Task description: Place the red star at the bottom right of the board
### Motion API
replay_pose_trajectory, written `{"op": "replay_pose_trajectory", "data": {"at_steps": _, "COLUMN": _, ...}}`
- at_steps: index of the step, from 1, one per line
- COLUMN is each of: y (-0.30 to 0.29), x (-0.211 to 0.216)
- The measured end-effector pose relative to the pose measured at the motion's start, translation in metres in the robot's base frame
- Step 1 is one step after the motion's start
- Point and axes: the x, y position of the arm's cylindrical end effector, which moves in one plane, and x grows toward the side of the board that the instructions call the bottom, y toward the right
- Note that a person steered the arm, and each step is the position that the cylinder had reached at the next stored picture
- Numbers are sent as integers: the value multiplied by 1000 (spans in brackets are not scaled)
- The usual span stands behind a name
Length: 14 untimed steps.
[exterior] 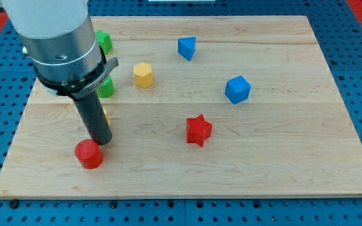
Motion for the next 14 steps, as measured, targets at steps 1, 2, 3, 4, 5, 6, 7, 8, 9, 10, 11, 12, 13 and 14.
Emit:
{"op": "replay_pose_trajectory", "data": {"at_steps": 1, "y": 51, "x": -14}}
{"op": "replay_pose_trajectory", "data": {"at_steps": 2, "y": 67, "x": -52}}
{"op": "replay_pose_trajectory", "data": {"at_steps": 3, "y": 52, "x": -58}}
{"op": "replay_pose_trajectory", "data": {"at_steps": 4, "y": 68, "x": -65}}
{"op": "replay_pose_trajectory", "data": {"at_steps": 5, "y": 74, "x": -63}}
{"op": "replay_pose_trajectory", "data": {"at_steps": 6, "y": 74, "x": -52}}
{"op": "replay_pose_trajectory", "data": {"at_steps": 7, "y": 83, "x": -7}}
{"op": "replay_pose_trajectory", "data": {"at_steps": 8, "y": 153, "x": 10}}
{"op": "replay_pose_trajectory", "data": {"at_steps": 9, "y": 171, "x": -20}}
{"op": "replay_pose_trajectory", "data": {"at_steps": 10, "y": 148, "x": -59}}
{"op": "replay_pose_trajectory", "data": {"at_steps": 11, "y": 236, "x": -42}}
{"op": "replay_pose_trajectory", "data": {"at_steps": 12, "y": 243, "x": 10}}
{"op": "replay_pose_trajectory", "data": {"at_steps": 13, "y": 156, "x": -13}}
{"op": "replay_pose_trajectory", "data": {"at_steps": 14, "y": 155, "x": 45}}
